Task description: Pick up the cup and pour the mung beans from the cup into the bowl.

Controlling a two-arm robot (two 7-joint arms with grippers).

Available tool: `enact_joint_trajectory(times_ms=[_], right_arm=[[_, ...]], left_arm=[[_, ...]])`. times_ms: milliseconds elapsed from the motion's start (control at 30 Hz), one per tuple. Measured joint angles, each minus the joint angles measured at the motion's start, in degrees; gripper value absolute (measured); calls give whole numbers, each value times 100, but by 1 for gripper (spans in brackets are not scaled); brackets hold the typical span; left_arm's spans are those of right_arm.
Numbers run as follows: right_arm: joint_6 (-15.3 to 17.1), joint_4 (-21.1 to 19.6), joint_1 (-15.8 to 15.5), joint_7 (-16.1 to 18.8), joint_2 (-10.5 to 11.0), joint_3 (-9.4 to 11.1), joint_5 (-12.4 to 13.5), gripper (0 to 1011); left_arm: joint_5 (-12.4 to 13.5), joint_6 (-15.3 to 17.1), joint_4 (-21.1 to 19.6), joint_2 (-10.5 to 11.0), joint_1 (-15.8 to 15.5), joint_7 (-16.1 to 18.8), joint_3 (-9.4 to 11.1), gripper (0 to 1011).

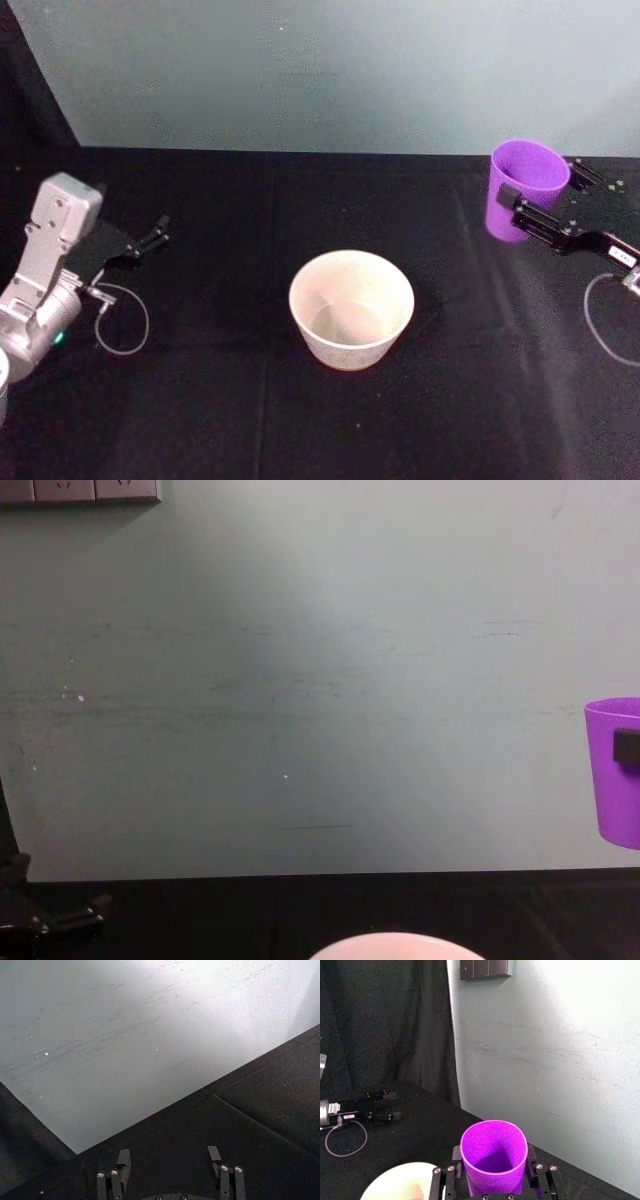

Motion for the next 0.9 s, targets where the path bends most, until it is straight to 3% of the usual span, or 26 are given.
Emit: enact_joint_trajectory(times_ms=[900], right_arm=[[0,0,0,0,0,0,0,724]], left_arm=[[0,0,0,0,0,0,0,1000]])
